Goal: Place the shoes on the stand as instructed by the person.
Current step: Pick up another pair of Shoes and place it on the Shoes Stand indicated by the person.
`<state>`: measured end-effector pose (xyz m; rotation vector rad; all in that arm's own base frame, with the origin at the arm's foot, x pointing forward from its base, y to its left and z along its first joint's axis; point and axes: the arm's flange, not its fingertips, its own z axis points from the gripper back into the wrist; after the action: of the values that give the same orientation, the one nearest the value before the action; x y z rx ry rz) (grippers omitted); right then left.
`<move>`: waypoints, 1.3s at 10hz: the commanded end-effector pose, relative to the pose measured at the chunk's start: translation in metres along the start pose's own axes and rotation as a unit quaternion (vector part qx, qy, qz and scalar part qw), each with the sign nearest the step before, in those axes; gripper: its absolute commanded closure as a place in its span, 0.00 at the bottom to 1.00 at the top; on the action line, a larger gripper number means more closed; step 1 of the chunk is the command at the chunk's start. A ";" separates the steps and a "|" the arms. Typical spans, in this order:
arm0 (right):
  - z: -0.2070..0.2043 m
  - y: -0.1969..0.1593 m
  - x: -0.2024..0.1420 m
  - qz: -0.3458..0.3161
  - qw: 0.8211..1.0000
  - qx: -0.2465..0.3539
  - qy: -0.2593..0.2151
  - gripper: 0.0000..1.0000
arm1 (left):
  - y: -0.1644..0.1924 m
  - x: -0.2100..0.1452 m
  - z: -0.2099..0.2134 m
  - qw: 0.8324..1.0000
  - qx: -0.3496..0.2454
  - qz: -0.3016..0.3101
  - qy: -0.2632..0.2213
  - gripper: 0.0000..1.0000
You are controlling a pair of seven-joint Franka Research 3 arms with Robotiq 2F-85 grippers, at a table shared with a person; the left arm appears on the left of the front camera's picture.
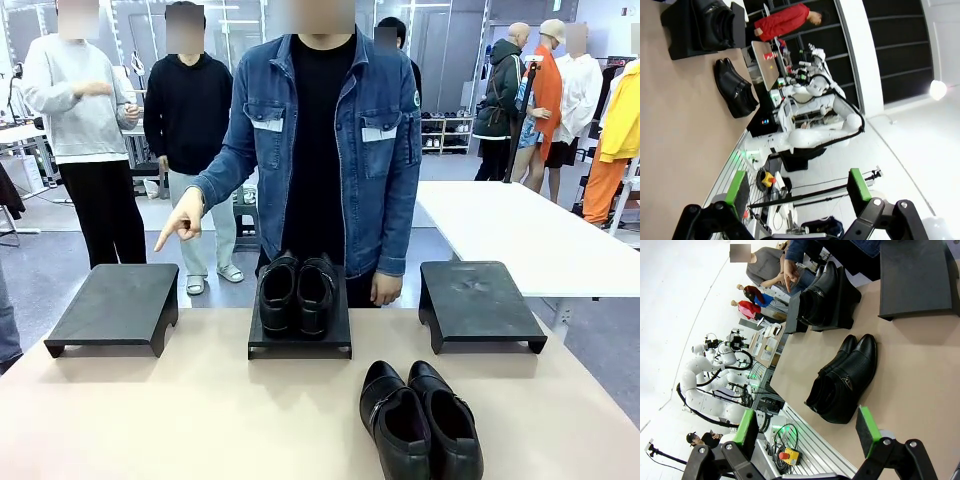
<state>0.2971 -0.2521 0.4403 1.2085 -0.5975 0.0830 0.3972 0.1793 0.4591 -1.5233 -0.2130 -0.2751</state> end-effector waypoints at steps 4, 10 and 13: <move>0.001 0.002 -0.001 0.003 1.000 0.003 -0.002 0.00 | -0.120 0.072 -0.141 0.986 0.120 0.051 0.103 0.00; 0.001 0.002 -0.001 0.003 1.000 0.003 -0.002 0.00 | -0.171 0.069 -0.375 0.942 0.300 0.097 0.114 0.00; 0.001 0.002 -0.001 0.003 1.000 0.003 -0.002 0.00 | -0.159 0.068 -0.475 0.896 0.420 0.075 0.124 0.00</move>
<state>0.2972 -0.2521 0.4403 1.2084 -0.5972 0.0831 0.3771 -0.2912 0.6139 -0.7293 0.0057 -0.2501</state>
